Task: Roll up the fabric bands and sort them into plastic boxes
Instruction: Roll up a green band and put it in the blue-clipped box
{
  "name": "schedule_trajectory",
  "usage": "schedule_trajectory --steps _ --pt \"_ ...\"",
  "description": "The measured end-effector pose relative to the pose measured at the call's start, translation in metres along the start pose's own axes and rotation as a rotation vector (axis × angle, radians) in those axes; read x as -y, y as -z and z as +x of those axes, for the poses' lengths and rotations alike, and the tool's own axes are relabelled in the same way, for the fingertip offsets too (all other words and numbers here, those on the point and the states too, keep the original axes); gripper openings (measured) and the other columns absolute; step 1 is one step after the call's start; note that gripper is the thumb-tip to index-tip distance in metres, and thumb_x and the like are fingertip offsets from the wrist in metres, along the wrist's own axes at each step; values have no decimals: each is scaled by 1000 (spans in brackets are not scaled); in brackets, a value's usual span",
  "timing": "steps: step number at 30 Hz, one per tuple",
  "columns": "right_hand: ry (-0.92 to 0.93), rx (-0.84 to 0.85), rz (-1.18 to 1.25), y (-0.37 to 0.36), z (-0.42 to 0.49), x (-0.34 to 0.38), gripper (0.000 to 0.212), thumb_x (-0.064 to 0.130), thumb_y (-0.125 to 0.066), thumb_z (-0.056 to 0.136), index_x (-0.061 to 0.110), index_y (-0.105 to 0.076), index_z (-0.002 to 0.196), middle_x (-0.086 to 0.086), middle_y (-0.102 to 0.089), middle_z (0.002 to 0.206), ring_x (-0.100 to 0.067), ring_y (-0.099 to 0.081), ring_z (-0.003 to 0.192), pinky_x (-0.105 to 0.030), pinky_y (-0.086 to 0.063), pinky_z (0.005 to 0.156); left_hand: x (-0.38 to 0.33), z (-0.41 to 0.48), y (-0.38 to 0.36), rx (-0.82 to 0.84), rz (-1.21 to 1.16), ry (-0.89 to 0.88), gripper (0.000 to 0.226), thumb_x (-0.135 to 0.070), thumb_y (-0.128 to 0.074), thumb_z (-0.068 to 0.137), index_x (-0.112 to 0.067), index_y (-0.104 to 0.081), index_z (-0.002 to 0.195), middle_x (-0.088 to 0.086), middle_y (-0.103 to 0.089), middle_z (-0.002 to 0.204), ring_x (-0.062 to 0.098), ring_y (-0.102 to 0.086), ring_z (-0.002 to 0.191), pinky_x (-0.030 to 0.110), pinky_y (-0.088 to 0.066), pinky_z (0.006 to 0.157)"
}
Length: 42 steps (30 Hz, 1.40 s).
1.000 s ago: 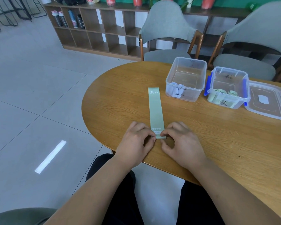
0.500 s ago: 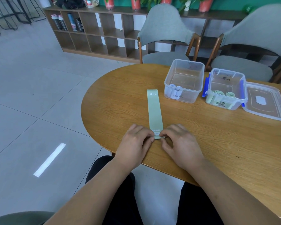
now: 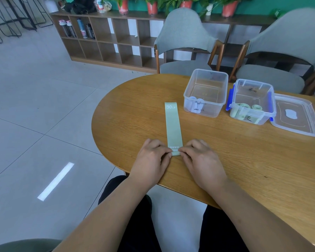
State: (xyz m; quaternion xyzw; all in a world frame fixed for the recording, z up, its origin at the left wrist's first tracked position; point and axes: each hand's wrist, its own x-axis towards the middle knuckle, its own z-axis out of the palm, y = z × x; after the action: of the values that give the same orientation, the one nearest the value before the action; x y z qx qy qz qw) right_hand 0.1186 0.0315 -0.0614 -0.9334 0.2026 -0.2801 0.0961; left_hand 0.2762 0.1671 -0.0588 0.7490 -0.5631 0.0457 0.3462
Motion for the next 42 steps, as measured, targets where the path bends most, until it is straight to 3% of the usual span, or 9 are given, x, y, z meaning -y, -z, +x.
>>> schedule_trajectory --steps 17,24,29,34,39,42 --pt "-41 19 -32 1 3 3 14 28 -68 99 21 -77 106 6 -61 100 -14 -57 96 -29 -52 82 -2 4 2 3 -17 46 9 -24 -72 95 -22 -75 103 -11 -65 96 12 -55 94 35 -52 81" --pt "-46 -28 -25 -6 5 3 12 24 -69 99 18 -78 100 5 -61 96 -17 -59 87 -35 -55 73 -2 9 0 32 1 46 16 -22 -72 96 -17 -78 110 -7 -65 103 13 -57 101 29 -52 86" --pt "-41 -32 -53 -6 8 4 17 18 -73 96 21 -76 112 2 -66 97 -19 -63 85 -34 -56 70 1 12 0 41 0 34 17 -24 -69 97 -17 -79 110 -6 -65 102 15 -58 100 29 -52 84" --pt "-24 -15 -58 -4 11 5 8 20 -68 99 20 -75 102 3 -62 95 -18 -61 84 -31 -53 73 3 14 -2 26 12 26 16 -25 -69 97 -18 -79 107 -7 -64 100 13 -56 99 26 -49 84" --pt "-34 13 -40 -1 12 4 14 24 -70 96 19 -77 107 5 -61 103 -15 -63 86 -27 -54 75 2 17 -5 0 30 21 16 -22 -68 96 -16 -79 106 -5 -62 97 14 -53 97 26 -48 84" --pt "-28 27 -65 -3 15 1 15 21 -71 96 19 -78 109 4 -62 102 -18 -64 85 -33 -57 74 4 18 -7 -4 31 28 16 -21 -69 98 -17 -80 108 -5 -62 98 15 -54 97 26 -48 84"
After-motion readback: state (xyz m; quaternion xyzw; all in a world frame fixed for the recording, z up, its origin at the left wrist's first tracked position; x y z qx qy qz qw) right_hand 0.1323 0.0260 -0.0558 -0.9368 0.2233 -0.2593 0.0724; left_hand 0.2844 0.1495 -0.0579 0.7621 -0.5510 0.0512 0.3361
